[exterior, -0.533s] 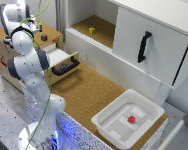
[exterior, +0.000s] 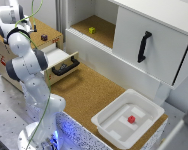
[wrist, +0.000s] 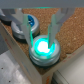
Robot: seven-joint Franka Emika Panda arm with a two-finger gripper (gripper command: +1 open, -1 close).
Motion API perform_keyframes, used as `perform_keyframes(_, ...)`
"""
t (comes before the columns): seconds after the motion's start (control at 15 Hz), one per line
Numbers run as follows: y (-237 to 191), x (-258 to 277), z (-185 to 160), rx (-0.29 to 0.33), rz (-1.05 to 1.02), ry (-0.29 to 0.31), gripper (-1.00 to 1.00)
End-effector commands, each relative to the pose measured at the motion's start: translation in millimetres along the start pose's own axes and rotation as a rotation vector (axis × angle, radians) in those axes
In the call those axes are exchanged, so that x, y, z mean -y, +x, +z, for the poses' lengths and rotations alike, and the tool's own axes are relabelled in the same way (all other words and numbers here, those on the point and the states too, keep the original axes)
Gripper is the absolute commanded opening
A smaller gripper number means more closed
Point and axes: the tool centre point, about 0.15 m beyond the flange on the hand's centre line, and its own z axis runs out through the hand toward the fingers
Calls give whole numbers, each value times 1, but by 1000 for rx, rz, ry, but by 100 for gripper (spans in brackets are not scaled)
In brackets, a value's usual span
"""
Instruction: Push down the green button to turn off the green light
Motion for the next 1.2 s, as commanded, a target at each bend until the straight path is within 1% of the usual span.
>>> perform_keyframes(0.0, 6, -11, 30, -48, 38, 44, -100)
perform_keyframes(0.33, 10, -12, 57, -7, 54, 63, -100)
perform_keyframes(0.4, 8, -12, 52, -8, 54, 51, -100)
perform_keyframes(0.47, 5, -14, 33, -21, 70, 11, -100)
perform_keyframes(0.53, -2, -16, -9, -84, 77, -54, -100)
perform_keyframes(0.6, -8, -18, -40, -109, 83, -105, -100)
perform_keyframes(0.67, -11, -25, -53, -77, 108, -128, 100)
perform_keyframes(0.73, -14, -30, -58, -83, 122, -149, 100)
perform_keyframes(0.8, -15, -38, -53, -63, 142, -148, 100)
perform_keyframes(0.93, -15, -47, -42, -47, 173, -137, 100)
perform_keyframes(1.13, -17, -64, -37, -75, 221, -130, 100)
